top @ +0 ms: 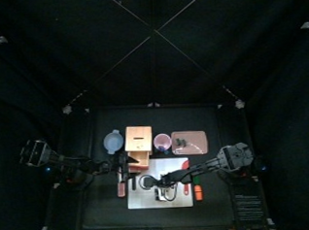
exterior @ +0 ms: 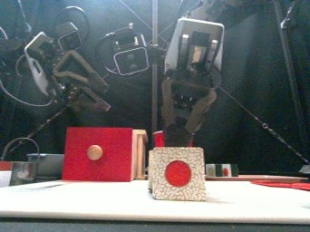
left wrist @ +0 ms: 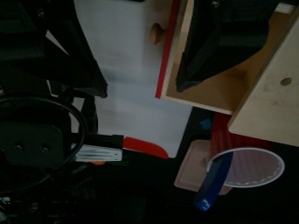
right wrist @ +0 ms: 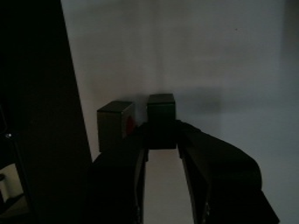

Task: Place sushi on board then cut the sushi with the knife then place the pieces on the plate
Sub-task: Place the 4 sushi pieces on the plate

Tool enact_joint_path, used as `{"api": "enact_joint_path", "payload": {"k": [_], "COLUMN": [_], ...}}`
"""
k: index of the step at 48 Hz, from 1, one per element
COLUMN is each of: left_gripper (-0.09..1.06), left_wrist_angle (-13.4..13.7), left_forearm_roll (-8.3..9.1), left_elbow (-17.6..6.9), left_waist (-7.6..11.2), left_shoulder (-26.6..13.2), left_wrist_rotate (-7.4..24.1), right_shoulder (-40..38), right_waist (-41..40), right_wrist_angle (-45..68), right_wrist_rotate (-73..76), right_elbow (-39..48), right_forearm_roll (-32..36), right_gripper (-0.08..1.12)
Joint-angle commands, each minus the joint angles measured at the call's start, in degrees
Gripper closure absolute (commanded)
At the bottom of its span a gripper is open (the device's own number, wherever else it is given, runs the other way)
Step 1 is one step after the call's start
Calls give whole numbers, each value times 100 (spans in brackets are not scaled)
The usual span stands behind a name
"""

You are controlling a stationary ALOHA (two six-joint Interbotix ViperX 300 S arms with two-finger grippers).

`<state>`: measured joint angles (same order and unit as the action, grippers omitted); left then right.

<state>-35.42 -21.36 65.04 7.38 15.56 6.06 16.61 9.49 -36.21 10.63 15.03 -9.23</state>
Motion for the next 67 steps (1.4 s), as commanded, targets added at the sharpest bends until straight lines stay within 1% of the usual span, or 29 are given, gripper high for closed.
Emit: {"api": "enact_joint_path", "payload": {"k": [1,9,15,23,30,34,42,49,54,61,67], "left_gripper": [0,0,0,0,0,0,0,0,0,0,0], "left_wrist_angle": [-26,-26,-26,-26,-26,-26,-26,-26,-26,-26,-26], "left_forearm_roll": [-9,-44,-44,-62,-70,-70,-79,-70,-70,-70,-79], "left_elbow": [-44,-18,-26,-26,-35,-26,-26,-9,9,35,53], "left_waist": [-18,-18,-18,-18,-26,-53,-70,-79,-79,-70,-79], "left_shoulder": [9,9,9,9,9,9,18,9,9,9,9], "left_wrist_rotate": [9,9,18,9,18,9,18,35,26,18,18], "right_shoulder": [-563,-1433,-2092,-2883,-3419,-3700,-3867,-3762,-3630,-3454,-3357], "right_waist": [-158,-483,-879,-1661,-2285,-2751,-3393,-3814,-3990,-4104,-4104], "right_wrist_angle": [-35,-35,-35,105,158,167,308,606,879,861,844], "right_wrist_rotate": [53,492,879,1521,2083,2487,3199,3744,4140,4579,4772], "right_elbow": [246,1081,1828,2813,3331,3542,3727,3806,3814,3814,3832], "right_forearm_roll": [-9,62,299,932,1354,1415,1494,1811,2171,2487,2522], "right_gripper": [51,51,51,51,51,51,51,51,51,50,50]}}
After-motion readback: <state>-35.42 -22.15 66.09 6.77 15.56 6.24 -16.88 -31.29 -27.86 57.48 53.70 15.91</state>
